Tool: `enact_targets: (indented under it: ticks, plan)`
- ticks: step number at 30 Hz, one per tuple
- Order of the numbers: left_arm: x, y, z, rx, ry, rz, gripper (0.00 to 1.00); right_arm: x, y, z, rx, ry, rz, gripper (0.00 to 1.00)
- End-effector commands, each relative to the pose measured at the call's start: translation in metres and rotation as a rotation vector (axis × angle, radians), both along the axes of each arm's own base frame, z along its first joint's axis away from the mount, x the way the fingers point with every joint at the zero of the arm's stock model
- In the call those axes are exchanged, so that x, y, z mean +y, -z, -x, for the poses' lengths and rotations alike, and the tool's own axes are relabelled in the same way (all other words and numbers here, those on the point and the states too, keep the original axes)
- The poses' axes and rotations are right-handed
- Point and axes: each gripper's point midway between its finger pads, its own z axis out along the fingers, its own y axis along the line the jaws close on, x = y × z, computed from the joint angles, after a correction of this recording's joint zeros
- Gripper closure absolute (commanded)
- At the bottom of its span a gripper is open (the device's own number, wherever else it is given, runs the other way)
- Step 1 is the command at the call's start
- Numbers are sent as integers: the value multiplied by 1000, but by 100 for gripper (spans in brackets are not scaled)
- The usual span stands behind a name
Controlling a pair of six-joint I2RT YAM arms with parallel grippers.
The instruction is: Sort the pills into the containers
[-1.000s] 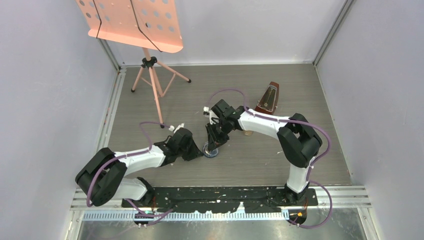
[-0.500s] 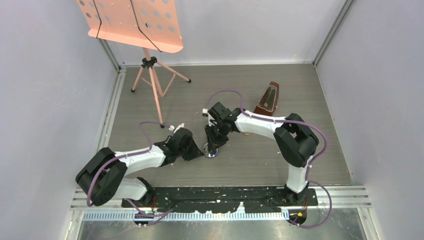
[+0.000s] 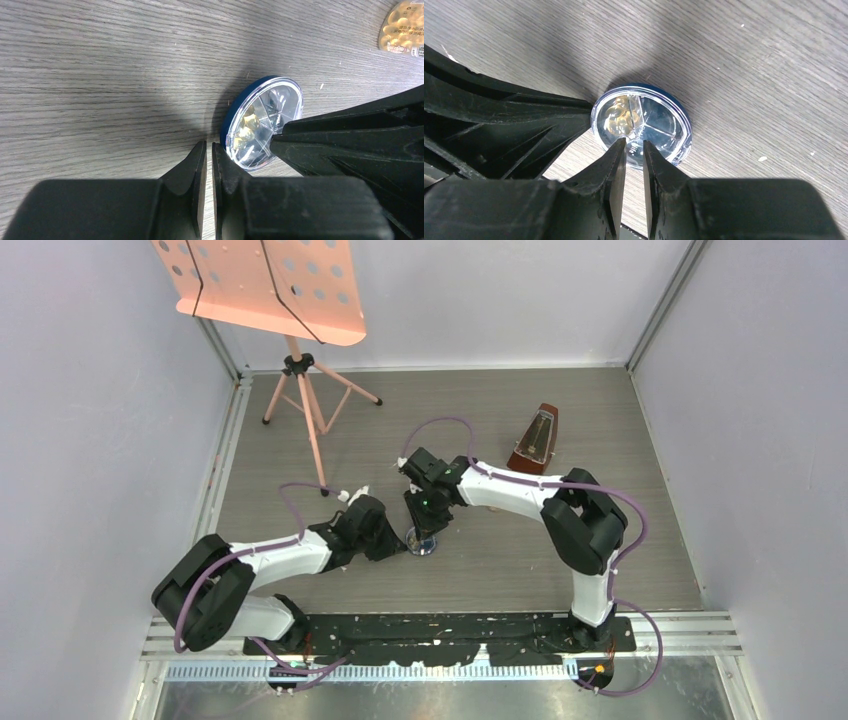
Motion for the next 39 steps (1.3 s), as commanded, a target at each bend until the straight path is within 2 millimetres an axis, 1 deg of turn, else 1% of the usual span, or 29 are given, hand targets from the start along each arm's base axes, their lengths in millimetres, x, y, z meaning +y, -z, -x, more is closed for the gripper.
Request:
enact_targets:
  ticks: [1, 6, 9, 11, 12, 13, 14, 15, 17, 19, 20, 21, 22, 23, 24, 25, 26, 27, 28, 29, 30, 31, 32, 34, 35, 36, 37, 38, 39]
  plan:
    - [-1, -2, -6, -24, -7, -15, 88, -22, 22, -4, -38, 38, 155, 73]
    - [0, -2, -6, -26, -6, -16, 88, -21, 29, 4, -34, 23, 184, 72]
    - [1, -3, -5, -32, -7, -15, 88, -17, 26, 7, -40, 18, 175, 72]
    - [4, -6, -6, -41, -11, -22, 88, -16, 13, -2, -87, 34, 178, 72]
    - [6, -9, -6, -51, -11, -30, 88, -13, -1, -12, -131, 46, 163, 72]
    - [8, -14, -7, -64, -14, -40, 88, -15, -9, -15, -145, 54, 165, 72]
    - [12, -19, -9, -78, -17, -55, 88, -12, -28, -29, -192, 76, 142, 72]
    - [15, -24, -10, -91, -19, -74, 88, -14, -37, -33, -203, 86, 144, 72]
    - [25, -38, -13, -132, -23, -116, 88, -18, -73, -55, -277, 132, 117, 71]
    - [39, -55, -17, -181, -39, -169, 87, -35, -102, -73, -325, 191, 103, 70]
    - [48, -64, -17, -202, -45, -200, 85, -41, -118, -77, -352, 210, 83, 70]
    - [55, -75, -19, -234, -53, -220, 84, -55, -129, -85, -375, 244, 91, 70]
    - [65, -84, -19, -258, -60, -253, 82, -65, -148, -86, -407, 266, 71, 69]
    - [72, -97, -19, -290, -63, -277, 79, -83, -167, -92, -455, 307, 63, 69]
    - [80, -111, -21, -331, -67, -298, 72, -94, -177, -93, -480, 330, 61, 68]
    - [88, -125, -21, -372, -71, -320, 62, -116, -194, -95, -524, 376, 58, 66]
    - [96, -139, -21, -409, -71, -343, 52, -127, -202, -95, -547, 400, 52, 64]
    - [103, -158, -22, -458, -74, -360, 39, -149, -217, -93, -588, 449, 45, 60]
    - [114, -173, -21, -500, -82, -389, 21, -159, -224, -92, -612, 471, 39, 57]
    - [123, -184, -19, -528, -78, -423, 5, -180, -237, -87, -655, 521, 33, 55]
    - [132, -194, -16, -549, -84, -452, 1, -195, -243, -87, -683, 561, 46, 53]
    - [140, -203, -13, -569, -86, -473, 1, -207, -253, -78, -715, 584, 29, 53]
    - [146, -212, -10, -588, -85, -486, 1, -220, -255, -75, -735, 616, 50, 52]
    - [157, -223, -2, -608, -76, -515, 1, -246, -277, -58, -810, 686, 32, 48]
    - [162, -229, 1, -618, -74, -523, 1, -254, -282, -53, -830, 707, 35, 47]
    - [167, -235, 5, -628, -76, -534, 1, -269, -290, -44, -866, 750, 45, 40]
    - [173, -240, 8, -638, -84, -544, 1, -277, -293, -38, -882, 772, 54, 36]
    - [181, -246, 11, -651, -111, -553, 1, -291, -301, -30, -921, 819, 60, 27]
    - [186, -248, 13, -652, -124, -558, 1, -299, -306, -25, -943, 844, 63, 23]
